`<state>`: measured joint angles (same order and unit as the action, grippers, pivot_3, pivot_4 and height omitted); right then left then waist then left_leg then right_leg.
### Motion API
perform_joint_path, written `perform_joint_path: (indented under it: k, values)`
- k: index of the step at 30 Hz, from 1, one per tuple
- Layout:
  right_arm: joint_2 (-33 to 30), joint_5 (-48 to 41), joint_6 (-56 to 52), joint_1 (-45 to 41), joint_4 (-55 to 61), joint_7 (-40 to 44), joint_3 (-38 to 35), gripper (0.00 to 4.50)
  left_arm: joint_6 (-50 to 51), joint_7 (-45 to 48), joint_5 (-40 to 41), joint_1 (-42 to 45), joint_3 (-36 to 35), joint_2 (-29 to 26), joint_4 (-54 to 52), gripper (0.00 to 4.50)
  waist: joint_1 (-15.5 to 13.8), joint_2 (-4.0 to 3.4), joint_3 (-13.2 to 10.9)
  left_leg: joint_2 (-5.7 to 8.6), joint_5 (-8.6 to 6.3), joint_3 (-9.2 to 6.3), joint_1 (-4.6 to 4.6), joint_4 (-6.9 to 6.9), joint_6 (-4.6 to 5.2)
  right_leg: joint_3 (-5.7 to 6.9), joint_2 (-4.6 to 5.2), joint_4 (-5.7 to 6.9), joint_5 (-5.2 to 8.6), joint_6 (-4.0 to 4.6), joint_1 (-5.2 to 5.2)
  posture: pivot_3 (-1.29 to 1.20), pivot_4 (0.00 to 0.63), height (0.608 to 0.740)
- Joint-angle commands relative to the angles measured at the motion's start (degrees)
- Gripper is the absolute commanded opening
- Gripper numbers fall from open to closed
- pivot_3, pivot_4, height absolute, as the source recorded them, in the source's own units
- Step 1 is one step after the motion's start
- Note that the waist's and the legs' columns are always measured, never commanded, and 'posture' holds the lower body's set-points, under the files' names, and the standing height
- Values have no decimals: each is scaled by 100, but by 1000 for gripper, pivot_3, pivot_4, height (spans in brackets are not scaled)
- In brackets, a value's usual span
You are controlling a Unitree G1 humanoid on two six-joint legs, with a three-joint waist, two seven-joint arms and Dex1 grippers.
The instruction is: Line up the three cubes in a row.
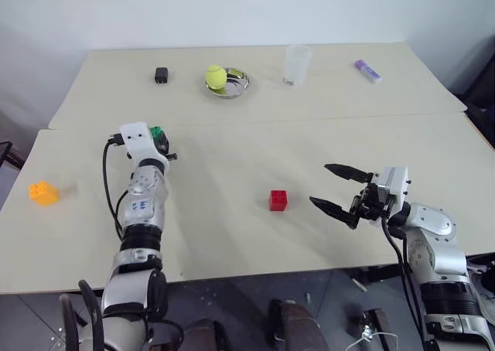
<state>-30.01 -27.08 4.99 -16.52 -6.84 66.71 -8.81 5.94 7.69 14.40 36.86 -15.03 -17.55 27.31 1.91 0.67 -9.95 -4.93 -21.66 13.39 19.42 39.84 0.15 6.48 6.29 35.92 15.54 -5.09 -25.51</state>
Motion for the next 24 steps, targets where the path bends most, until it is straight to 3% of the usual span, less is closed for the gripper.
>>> perform_joint_path:
  k: [1, 4, 7, 14, 24]
  values:
    - [-207, -74, 123, 178, 113, 7, -261, 4500, 455, 3318, 1288, -318, 143, -939, -1005, 1513, 14, 1, -3, -5, -1, 3, 0, 0, -5, 0, -4, 6, 1, 2, -5, 0, 150, 740]
    - [-269, -91, 110, 270, 155, -4, -282, 4500, -85, 5528, 1358, -524, 673, -1551, -990, 1513, -20, -5, -2, -9, -1, 4, -1, 1, -11, 2, -6, 7, 5, 6, -6, 0, 150, 740]
    - [-345, -148, 7, 446, 380, -22, -331, 4500, -85, 6404, 1127, -164, 1103, -1660, -399, 1513, -68, -9, -1, -5, -1, 4, -2, 11, -11, -1, -4, 4, 6, 8, 3, 0, 150, 740]
    - [-542, -294, -202, 1013, 978, -100, -498, 4500, -1275, 7203, 153, 588, 1966, -1019, 1371, 1513, -29, -8, -2, -3, -2, -7, 8, 11, -9, -6, -6, -4, 5, 8, 1, 0, 150, 740]
    - [-526, -335, -293, 1368, 1412, -390, -542, 4500, -2110, 7314, -356, 1002, 2099, -486, 2541, 1513, -32, 2, -7, 3, -5, -49, 10, 25, 0, -7, 3, -15, 5, 9, -1, 0, 150, 740]
